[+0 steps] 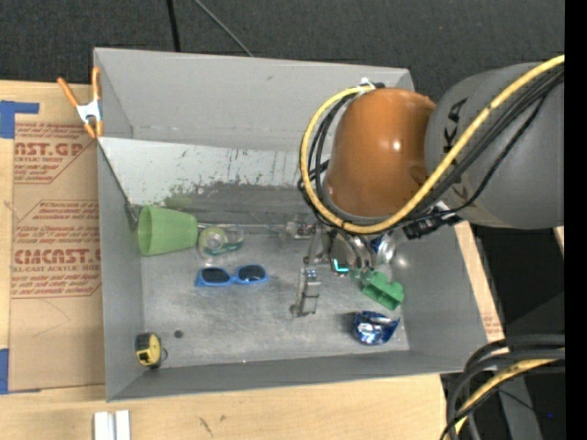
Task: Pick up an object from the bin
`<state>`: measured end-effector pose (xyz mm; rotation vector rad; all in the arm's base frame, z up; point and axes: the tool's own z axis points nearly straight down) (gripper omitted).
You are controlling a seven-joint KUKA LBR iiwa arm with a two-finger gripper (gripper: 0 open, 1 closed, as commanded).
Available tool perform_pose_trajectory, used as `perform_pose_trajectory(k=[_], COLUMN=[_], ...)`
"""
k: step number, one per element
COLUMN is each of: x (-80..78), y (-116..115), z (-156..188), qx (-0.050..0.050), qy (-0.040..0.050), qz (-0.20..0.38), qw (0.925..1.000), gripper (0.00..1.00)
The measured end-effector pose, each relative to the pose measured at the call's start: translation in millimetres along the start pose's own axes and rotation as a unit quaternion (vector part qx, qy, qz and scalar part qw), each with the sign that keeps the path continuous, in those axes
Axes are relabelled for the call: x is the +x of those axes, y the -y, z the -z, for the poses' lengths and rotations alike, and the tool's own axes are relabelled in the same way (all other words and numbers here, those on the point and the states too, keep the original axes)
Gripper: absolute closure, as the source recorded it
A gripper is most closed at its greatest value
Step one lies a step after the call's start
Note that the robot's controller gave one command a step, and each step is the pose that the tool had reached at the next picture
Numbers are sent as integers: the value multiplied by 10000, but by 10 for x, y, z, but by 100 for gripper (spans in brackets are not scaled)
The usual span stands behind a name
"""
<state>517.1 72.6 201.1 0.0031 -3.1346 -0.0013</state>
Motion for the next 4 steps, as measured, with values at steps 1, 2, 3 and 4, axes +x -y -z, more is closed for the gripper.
perform_pose_trajectory(k=[1,2,3,4], x=[-370,-382,4,317], y=[-92,-91,19,-347], z=[-1355,-1309,-582,256], qx=[-4,-10,6,-10], qy=[20,43,56,74], qz=[-773,-773,699,580], qw=[9970,9970,9975,9983], gripper=[0,100,100,100])
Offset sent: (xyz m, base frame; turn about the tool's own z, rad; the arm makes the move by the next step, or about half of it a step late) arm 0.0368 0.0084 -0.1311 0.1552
